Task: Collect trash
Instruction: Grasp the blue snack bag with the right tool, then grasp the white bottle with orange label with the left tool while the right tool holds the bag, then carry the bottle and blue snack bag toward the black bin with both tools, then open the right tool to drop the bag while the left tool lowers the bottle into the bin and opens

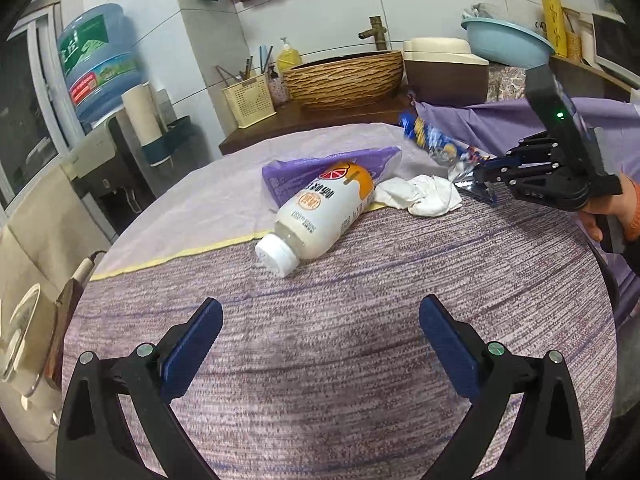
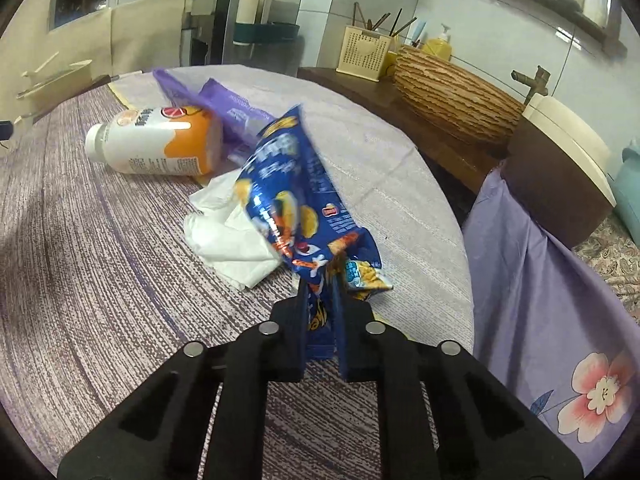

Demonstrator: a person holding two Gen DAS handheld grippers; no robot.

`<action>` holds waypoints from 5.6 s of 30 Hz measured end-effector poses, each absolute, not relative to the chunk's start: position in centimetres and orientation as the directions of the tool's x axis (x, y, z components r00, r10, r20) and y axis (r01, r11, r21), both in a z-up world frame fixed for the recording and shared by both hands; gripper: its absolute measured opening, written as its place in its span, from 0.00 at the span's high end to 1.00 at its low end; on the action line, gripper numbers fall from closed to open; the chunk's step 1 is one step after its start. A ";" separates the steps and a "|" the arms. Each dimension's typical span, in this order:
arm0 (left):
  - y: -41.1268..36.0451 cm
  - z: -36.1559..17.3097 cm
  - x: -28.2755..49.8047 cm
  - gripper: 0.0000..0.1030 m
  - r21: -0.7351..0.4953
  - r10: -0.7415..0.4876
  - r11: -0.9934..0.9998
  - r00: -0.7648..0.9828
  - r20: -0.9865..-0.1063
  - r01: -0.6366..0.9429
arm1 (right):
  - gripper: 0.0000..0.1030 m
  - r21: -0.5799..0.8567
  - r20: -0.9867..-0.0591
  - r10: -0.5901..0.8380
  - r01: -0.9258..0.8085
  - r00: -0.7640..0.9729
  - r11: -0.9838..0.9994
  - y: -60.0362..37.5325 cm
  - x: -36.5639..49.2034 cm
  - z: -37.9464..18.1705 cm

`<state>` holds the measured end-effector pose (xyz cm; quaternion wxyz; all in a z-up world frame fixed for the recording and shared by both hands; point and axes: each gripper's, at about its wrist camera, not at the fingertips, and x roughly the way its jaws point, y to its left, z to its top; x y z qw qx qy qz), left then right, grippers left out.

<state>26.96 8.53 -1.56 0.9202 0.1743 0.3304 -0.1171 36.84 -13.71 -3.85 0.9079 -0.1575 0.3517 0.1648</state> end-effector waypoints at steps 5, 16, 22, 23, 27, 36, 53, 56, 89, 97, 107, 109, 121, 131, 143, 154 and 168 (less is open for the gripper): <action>7.8 -1.4 30.0 0.05 0.286 -0.083 0.892 0.750 -0.656 0.349 | 0.94 -0.134 -0.662 0.218 -0.399 0.717 0.907 -14.8 35.5 -2.2; 5.6 -3.4 37.0 0.05 0.281 -0.106 0.841 0.650 -0.753 0.462 | 0.94 -0.070 -0.625 0.257 -0.380 0.737 0.922 -16.7 31.4 -0.7; 4.0 -4.0 39.0 0.09 0.304 -0.099 0.797 0.609 -0.787 0.522 | 0.94 -0.034 -0.611 0.275 -0.372 0.742 0.927 -17.5 30.0 -0.4; 3.6 -4.1 39.4 0.09 0.320 -0.087 0.787 0.608 -0.789 0.527 | 0.94 -0.030 -0.610 0.277 -0.372 0.742 0.928 -17.5 29.8 -0.5; 2.5 -4.4 40.0 0.09 0.398 -0.036 0.743 0.626 -0.779 0.538 | 0.94 -0.016 -0.613 0.283 -0.370 0.737 0.929 -17.7 29.7 -0.8; 1.2 -5.6 40.0 0.30 0.507 0.033 0.660 0.652 -0.757 0.555 | 0.94 0.018 -0.621 0.299 -0.368 0.725 0.930 -17.8 29.2 -1.8; 3.9 -3.4 27.4 0.40 0.189 -0.229 0.865 0.700 -0.677 0.466 | 0.94 0.125 -0.581 0.349 -0.343 0.735 0.931 -18.4 24.4 -2.4; 3.9 -2.7 24.8 0.40 0.187 -0.241 0.872 0.731 -0.638 0.452 | 0.94 0.166 -0.569 0.365 -0.331 0.737 0.929 -18.9 23.2 -2.5; -16.4 -5.8 13.1 0.40 -0.107 -0.623 0.719 0.569 -0.537 0.686 | 0.94 0.285 -0.753 0.093 0.195 0.652 0.939 -37.2 15.3 -15.8; -17.4 -8.3 13.5 0.40 -0.109 -0.598 0.726 0.545 -0.587 0.679 | 0.86 0.318 -0.797 0.136 0.217 0.589 0.923 -37.7 18.4 -20.3; -18.5 -10.1 14.3 0.40 -0.132 -0.592 0.720 0.504 -0.629 0.681 | 0.48 0.302 -0.786 0.084 0.261 0.613 0.917 -38.7 17.1 -19.3; -19.2 -10.8 14.4 0.40 -0.128 -0.589 0.713 0.490 -0.643 0.689 | 0.45 0.309 -0.776 0.077 0.271 0.626 0.912 -39.2 16.4 -18.6; -24.0 -15.3 17.3 0.40 -0.118 -0.534 0.704 0.413 -0.738 0.700 | 0.38 0.275 -0.719 -0.047 0.346 0.693 0.897 -42.3 11.4 -13.6; -27.8 -18.3 19.9 0.41 -0.101 -0.485 0.712 0.383 -0.786 0.695 | 0.38 0.270 -0.705 -0.094 0.389 0.703 0.881 -43.6 9.3 -12.3; -29.1 -19.8 20.5 0.37 -0.091 -0.468 0.713 0.375 -0.800 0.695 | 0.38 0.275 -0.716 -0.102 0.412 0.691 0.869 -44.1 9.0 -12.8; -28.2 -18.3 19.4 0.10 -0.115 -0.491 0.731 0.401 -0.773 0.672 | 0.36 0.285 -0.700 -0.111 0.418 0.706 0.862 -44.2 8.7 -12.3; -22.8 -11.3 14.3 0.05 -0.149 -0.579 0.717 0.463 -0.671 0.681 | 0.30 0.288 -0.665 -0.100 0.379 0.740 0.880 -42.5 9.5 -10.2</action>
